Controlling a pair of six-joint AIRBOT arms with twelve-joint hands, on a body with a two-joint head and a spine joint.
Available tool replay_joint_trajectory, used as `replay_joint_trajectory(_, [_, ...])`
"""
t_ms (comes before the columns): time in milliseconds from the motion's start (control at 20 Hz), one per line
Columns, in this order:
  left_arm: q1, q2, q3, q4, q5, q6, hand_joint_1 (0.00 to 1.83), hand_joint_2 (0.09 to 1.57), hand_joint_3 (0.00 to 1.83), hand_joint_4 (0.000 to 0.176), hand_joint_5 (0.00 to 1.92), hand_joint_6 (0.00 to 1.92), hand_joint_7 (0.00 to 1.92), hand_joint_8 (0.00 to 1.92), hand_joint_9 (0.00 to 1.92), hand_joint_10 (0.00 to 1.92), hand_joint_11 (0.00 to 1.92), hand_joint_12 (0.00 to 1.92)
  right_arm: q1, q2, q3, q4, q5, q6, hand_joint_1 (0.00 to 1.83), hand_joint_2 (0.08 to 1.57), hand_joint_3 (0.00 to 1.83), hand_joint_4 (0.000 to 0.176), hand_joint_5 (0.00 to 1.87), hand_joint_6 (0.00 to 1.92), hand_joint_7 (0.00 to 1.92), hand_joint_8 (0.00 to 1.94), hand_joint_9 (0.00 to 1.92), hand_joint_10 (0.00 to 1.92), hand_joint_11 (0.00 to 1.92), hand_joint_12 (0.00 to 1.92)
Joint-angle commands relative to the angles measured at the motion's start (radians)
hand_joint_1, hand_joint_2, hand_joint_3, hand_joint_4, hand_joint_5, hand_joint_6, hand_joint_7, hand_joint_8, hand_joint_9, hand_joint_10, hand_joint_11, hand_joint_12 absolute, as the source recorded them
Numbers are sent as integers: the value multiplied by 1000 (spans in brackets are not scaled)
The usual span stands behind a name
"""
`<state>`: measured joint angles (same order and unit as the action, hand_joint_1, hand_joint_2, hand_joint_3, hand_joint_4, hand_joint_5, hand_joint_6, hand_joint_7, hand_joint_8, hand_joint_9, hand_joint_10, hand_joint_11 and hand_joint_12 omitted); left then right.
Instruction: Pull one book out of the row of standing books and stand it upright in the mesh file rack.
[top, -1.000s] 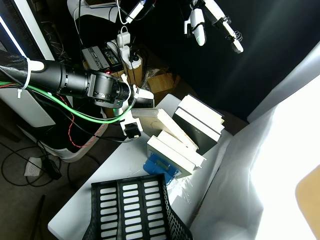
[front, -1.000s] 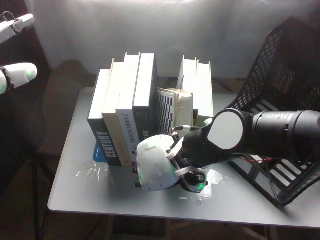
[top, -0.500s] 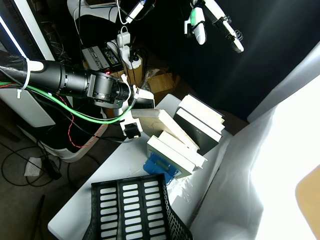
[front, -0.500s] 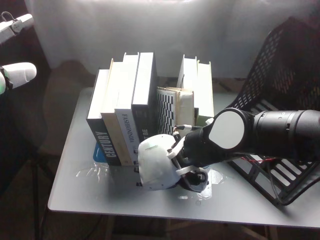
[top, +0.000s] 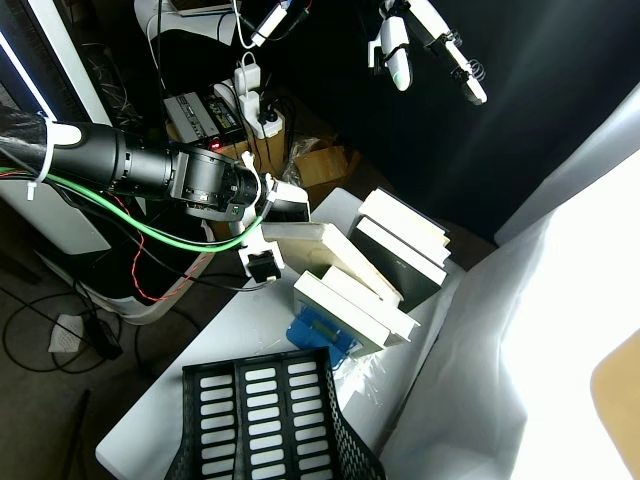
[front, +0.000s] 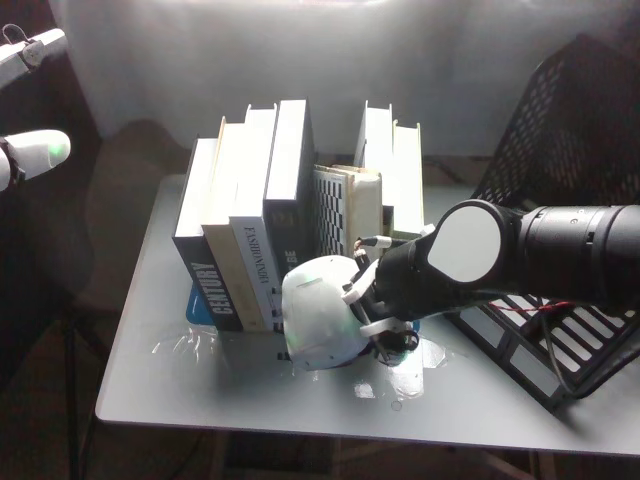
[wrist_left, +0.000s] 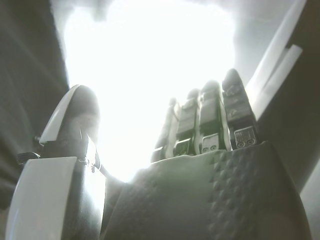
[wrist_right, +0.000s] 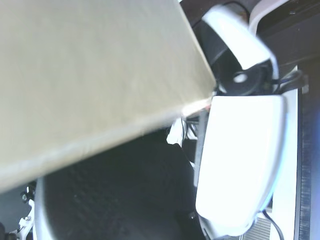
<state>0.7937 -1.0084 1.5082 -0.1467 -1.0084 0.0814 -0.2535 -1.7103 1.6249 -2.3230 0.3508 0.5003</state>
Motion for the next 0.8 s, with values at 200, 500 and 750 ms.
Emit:
replay_joint_trajectory(200, [2, 8, 5, -48, -125, -4, 556, 1340, 1, 18, 66, 20, 0, 0, 0, 0, 0, 0, -3, 31, 3, -10, -39, 6, 994, 1156, 1, 0, 473, 569, 669, 282, 597, 684, 298, 1570])
replay_joint_trajectory(500, [4, 8, 5, -52, -127, -4, 523, 1362, 11, 22, 83, 25, 0, 0, 0, 0, 0, 0, 15, 42, 1, -10, -35, 6, 770, 1035, 0, 0, 7, 5, 11, 0, 34, 27, 0, 552])
replay_joint_trajectory(750, [6, 8, 5, -54, -129, -4, 586, 1345, 1, 13, 108, 31, 0, 0, 0, 0, 0, 0, 28, 47, 1, -10, -35, 6, 724, 935, 0, 0, 0, 0, 0, 0, 0, 0, 0, 0])
